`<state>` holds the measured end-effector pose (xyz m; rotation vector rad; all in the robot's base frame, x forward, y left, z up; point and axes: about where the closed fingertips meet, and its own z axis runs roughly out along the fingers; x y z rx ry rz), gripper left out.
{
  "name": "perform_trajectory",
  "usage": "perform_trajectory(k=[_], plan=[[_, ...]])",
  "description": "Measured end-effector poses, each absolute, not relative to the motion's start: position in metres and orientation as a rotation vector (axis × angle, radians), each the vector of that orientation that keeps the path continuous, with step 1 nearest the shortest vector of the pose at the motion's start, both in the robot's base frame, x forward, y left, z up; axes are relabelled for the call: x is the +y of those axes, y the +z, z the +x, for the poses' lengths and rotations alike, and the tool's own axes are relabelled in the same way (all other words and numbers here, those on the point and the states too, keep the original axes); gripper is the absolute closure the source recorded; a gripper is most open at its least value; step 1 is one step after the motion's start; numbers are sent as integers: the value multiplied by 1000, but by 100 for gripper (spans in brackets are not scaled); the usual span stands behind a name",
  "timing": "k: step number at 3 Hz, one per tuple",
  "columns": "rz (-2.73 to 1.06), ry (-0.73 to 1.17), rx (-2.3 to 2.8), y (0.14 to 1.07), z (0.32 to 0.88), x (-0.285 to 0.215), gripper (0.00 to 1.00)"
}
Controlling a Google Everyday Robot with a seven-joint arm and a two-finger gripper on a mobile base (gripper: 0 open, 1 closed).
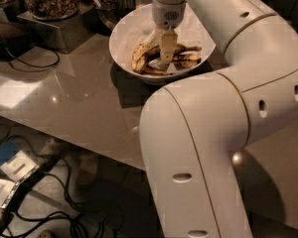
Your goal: Pick banana from white bowl
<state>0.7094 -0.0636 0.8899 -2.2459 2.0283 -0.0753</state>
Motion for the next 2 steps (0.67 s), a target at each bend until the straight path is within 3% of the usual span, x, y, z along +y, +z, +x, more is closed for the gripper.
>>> perform_trajectory(k=[2], plan=[[-2223, -54, 2025, 891, 708, -62, 80]])
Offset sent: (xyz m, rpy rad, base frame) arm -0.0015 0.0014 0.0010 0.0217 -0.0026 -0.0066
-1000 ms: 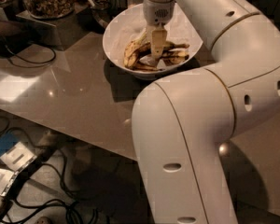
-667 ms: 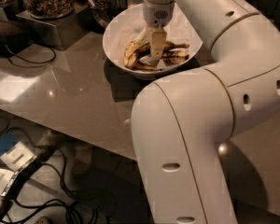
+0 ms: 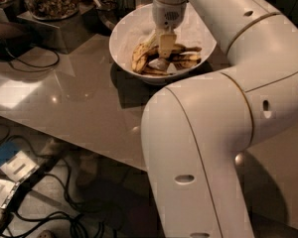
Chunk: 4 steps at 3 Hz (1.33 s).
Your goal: Pick banana from white bowl
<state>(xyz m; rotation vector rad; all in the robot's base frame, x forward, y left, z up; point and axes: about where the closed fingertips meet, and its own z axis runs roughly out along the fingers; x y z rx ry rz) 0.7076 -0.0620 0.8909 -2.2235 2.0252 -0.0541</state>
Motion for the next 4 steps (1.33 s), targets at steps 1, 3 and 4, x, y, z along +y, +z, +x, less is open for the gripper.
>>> perform_trajectory(k=[1, 3, 4], plan=[[-2223, -54, 2025, 891, 708, -62, 100], [-2118, -112, 1967, 923, 687, -70, 100], [-2089, -143, 1934, 947, 656, -76, 100]])
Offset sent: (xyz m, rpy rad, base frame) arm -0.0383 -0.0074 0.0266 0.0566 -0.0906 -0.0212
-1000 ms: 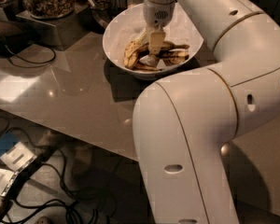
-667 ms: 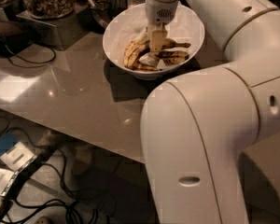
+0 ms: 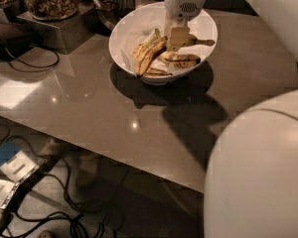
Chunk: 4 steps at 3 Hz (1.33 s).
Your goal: Pick banana from white bowl
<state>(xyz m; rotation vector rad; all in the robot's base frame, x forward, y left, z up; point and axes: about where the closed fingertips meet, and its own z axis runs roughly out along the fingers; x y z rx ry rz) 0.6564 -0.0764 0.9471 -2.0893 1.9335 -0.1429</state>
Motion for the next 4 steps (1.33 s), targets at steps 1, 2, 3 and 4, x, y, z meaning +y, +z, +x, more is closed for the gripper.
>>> perform_trajectory(k=[1, 2, 3, 4], plan=[[-2085, -147, 1925, 953, 649, -78, 100], [-2068, -237, 1955, 983, 625, -76, 100], [-2068, -237, 1955, 983, 625, -76, 100], [-2056, -205, 1993, 987, 605, -85, 100]])
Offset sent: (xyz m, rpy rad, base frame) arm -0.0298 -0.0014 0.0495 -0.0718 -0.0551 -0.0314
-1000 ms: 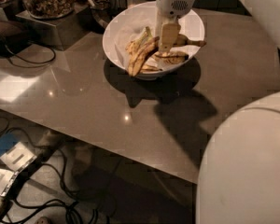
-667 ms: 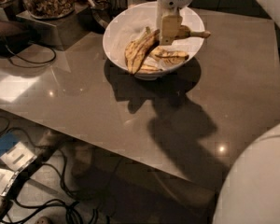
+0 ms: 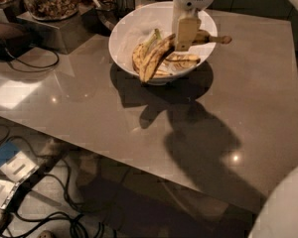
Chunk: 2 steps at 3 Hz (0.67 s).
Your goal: Pick banana from white bowl
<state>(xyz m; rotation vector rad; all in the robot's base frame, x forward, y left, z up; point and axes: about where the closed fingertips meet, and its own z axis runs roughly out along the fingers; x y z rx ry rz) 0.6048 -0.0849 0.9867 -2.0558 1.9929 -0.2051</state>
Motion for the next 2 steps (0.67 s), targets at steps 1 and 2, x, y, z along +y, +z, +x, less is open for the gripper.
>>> perform_trajectory(k=[1, 2], plan=[[-2004, -121, 2042, 981, 571, -93, 100], [-1987, -37, 2079, 968, 540, -95, 100]])
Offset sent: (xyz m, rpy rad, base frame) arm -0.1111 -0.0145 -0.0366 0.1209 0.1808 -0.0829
